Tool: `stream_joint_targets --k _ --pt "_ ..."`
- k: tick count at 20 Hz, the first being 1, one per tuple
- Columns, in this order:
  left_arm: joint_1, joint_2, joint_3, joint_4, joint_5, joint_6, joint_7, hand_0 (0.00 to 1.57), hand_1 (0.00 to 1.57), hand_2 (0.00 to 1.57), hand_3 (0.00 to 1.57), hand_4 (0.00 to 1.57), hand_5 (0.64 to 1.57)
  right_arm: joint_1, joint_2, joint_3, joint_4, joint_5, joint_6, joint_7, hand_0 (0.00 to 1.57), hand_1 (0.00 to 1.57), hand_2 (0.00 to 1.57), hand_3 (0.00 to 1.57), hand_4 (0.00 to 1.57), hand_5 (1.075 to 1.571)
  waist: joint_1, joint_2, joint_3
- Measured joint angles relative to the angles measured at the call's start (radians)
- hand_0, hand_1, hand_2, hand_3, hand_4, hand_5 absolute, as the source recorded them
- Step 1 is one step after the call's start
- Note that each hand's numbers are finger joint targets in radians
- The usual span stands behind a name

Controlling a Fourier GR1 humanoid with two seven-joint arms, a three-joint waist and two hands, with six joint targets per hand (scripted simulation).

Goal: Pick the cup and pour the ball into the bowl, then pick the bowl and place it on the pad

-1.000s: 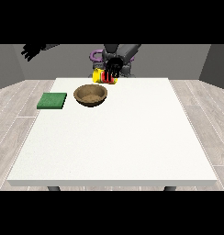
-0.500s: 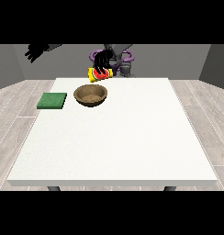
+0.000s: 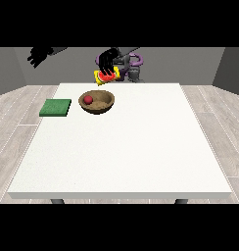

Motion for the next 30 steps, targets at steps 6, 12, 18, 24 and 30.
stream_joint_targets --k 6,12,18,24,30 --pt "0.062 0.076 0.214 -0.131 0.199 0.159 -0.097 0.80 0.80 1.19 0.88 1.30 1.555 0.034 0.002 -0.012 -0.010 0.010 -0.039 0.011 0.00 0.00 0.00 0.11 0.76 1.556 0.079 -0.033 -0.0039" --pt "0.104 0.103 0.529 -0.296 0.565 0.236 -0.233 0.00 0.00 0.00 0.00 1.12 1.570 0.046 0.030 -0.016 -0.011 0.030 -0.101 0.003 0.00 0.00 0.00 0.00 0.79 1.555 0.178 -0.030 -0.0118" --pt "0.114 0.137 0.809 -0.417 0.964 0.104 -0.360 0.00 0.00 0.00 0.00 1.05 1.567 0.058 0.088 -0.012 0.004 0.055 -0.172 -0.028 0.00 0.00 0.00 0.00 0.72 1.565 0.264 0.017 -0.0091" --pt "0.123 0.257 0.996 -0.444 1.247 -0.138 -0.429 0.00 0.00 0.00 0.00 1.05 1.559 0.060 0.162 -0.007 0.033 0.077 -0.237 -0.101 0.00 0.00 0.00 0.00 0.73 1.566 0.326 0.095 -0.0029" --pt "0.151 0.373 1.092 -0.449 1.379 -0.277 -0.449 0.00 0.00 0.00 0.00 0.98 1.553 0.022 0.211 0.007 0.125 0.086 -0.240 -0.198 0.00 0.00 0.00 0.00 0.65 1.560 0.320 0.165 -0.0002"
